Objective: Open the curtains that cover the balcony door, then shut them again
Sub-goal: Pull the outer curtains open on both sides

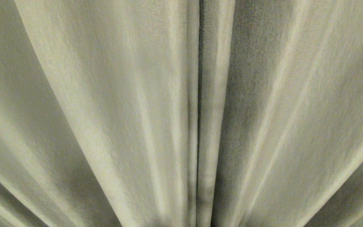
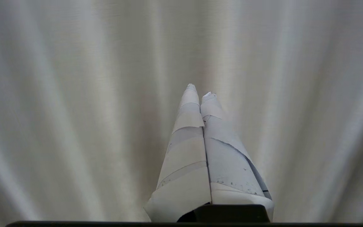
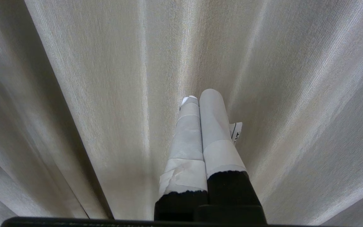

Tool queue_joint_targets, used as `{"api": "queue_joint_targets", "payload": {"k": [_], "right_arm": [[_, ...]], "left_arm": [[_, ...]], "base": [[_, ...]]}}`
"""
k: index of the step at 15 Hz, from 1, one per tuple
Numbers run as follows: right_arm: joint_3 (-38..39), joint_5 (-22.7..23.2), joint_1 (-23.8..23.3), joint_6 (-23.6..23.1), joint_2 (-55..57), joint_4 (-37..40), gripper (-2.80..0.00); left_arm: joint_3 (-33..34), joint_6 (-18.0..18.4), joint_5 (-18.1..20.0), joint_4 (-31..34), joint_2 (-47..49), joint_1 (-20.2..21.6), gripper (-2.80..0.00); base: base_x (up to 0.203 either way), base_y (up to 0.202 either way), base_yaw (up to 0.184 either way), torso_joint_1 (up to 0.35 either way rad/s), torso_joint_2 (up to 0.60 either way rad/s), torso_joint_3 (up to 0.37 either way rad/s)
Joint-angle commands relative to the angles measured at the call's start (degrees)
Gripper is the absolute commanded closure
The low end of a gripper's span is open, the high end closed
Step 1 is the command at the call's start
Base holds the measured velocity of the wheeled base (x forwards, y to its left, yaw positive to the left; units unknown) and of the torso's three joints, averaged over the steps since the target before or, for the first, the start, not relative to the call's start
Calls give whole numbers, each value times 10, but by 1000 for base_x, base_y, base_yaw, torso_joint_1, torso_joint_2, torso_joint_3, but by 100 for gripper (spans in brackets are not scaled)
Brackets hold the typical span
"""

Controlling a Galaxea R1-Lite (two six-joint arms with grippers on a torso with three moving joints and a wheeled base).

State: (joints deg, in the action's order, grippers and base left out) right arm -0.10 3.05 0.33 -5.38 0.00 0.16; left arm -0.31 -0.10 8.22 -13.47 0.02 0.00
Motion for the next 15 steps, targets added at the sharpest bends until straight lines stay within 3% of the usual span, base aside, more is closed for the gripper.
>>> {"api": "queue_joint_targets", "payload": {"k": [1,3,5,6,10,15], "right_arm": [[0,0,0,-1,1,0,0],[0,0,0,-1,1,0,0],[0,0,0,-1,1,0,0],[0,0,0,-1,1,0,0],[0,0,0,-1,1,0,0],[0,0,0,-1,1,0,0]], "left_arm": [[-19,-1,32,10,0,0,0],[-60,-3,95,73,1,0,0],[-78,-4,163,89,9,0,0],[-85,-4,178,91,28,0,0],[-130,-2,190,83,150,-8,0],[-275,-1,192,76,348,-74,0]], "base": [[0,0,0,0,0,0],[0,0,0,0,0,0],[0,0,0,0,0,0],[0,0,0,0,0,0],[0,0,0,0,0,0],[0,0,0,0,0,0]]}}
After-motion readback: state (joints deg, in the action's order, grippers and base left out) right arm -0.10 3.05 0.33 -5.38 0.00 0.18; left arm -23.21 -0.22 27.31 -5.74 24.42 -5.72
